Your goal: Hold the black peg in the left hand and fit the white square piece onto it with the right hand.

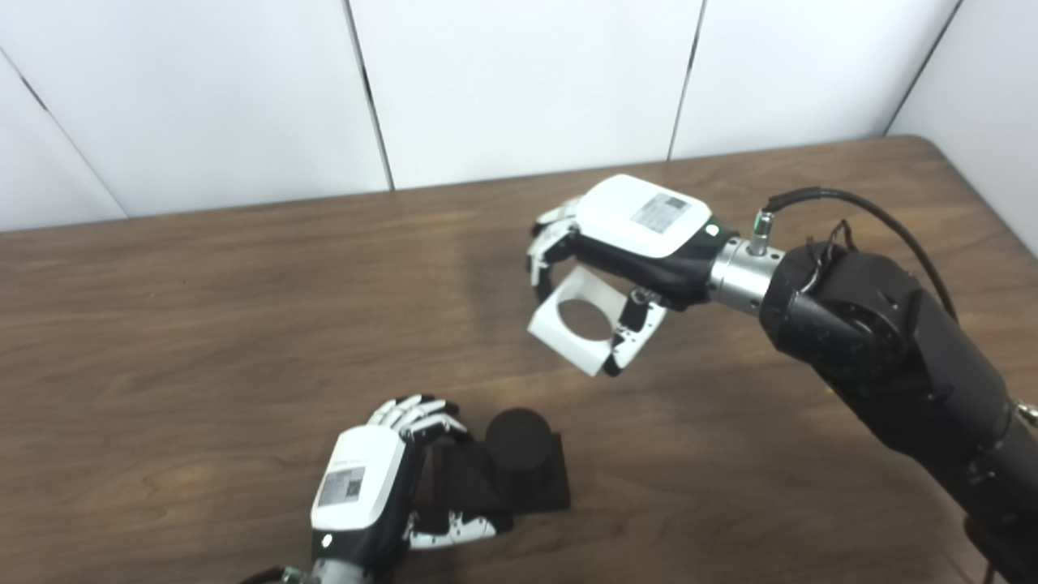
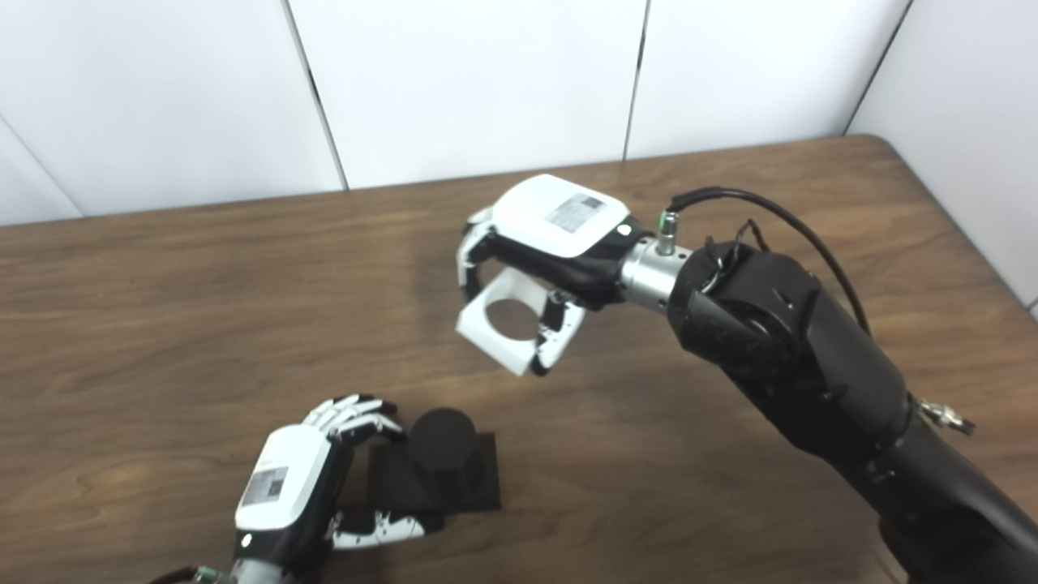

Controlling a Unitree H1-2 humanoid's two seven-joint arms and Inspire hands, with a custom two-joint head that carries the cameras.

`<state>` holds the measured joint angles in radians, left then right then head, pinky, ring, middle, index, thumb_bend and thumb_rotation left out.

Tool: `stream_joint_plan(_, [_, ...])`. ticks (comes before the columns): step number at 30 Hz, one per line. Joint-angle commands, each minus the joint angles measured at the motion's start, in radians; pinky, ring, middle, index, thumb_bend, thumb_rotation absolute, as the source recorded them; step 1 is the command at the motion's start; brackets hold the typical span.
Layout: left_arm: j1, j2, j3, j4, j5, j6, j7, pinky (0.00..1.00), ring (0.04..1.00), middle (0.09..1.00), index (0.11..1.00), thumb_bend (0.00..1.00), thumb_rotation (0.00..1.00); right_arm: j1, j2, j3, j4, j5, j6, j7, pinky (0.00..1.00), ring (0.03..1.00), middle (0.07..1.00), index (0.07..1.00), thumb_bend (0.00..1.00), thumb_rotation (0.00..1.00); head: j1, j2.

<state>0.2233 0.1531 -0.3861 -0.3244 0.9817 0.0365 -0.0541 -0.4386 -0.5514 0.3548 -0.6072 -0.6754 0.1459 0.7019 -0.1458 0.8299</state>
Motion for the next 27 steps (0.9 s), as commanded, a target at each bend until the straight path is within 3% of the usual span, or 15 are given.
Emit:
stream_joint_plan(1, [0.000, -0.005, -0.015, -0.008, 0.026, 0.023, -0.041, 0.87, 0.859, 0.791, 0.485, 0.52, 0.05, -0.033, 0.009, -0.019, -0.055, 0.013, -0.019, 0.007, 0.84, 0.829, 0.715, 0.481, 0.52, 0.13, 0.009, 0.004])
stream_joint_plan(11, [-0.020, -0.010, -0.034, -0.017, 0.052, 0.042, -0.066, 0.87, 0.848, 0.782, 0.484, 0.52, 0.05, -0.047, 0.070, 0.006, -0.192, 0.042, -0.006, 0.154, 0.85, 0.835, 0.716, 0.481, 0.52, 0.13, 0.030, 0.025])
stream_joint_plan(18, [-0.026, -0.018, -0.040, -0.032, 0.063, 0.061, -0.095, 0.87, 0.853, 0.786, 0.484, 0.52, 0.05, -0.050, 0.086, 0.011, -0.215, 0.041, -0.017, 0.207, 0.86, 0.852, 0.718, 0.480, 0.52, 0.13, 0.035, 0.038])
stream_joint_plan(27, [-0.034, -0.029, -0.048, -0.036, 0.073, 0.071, -0.102, 0.87, 0.853, 0.785, 0.485, 0.52, 0.05, -0.028, 0.067, -0.007, -0.193, 0.058, -0.047, 0.213, 0.85, 0.843, 0.713, 0.481, 0.52, 0.13, 0.043, 0.041])
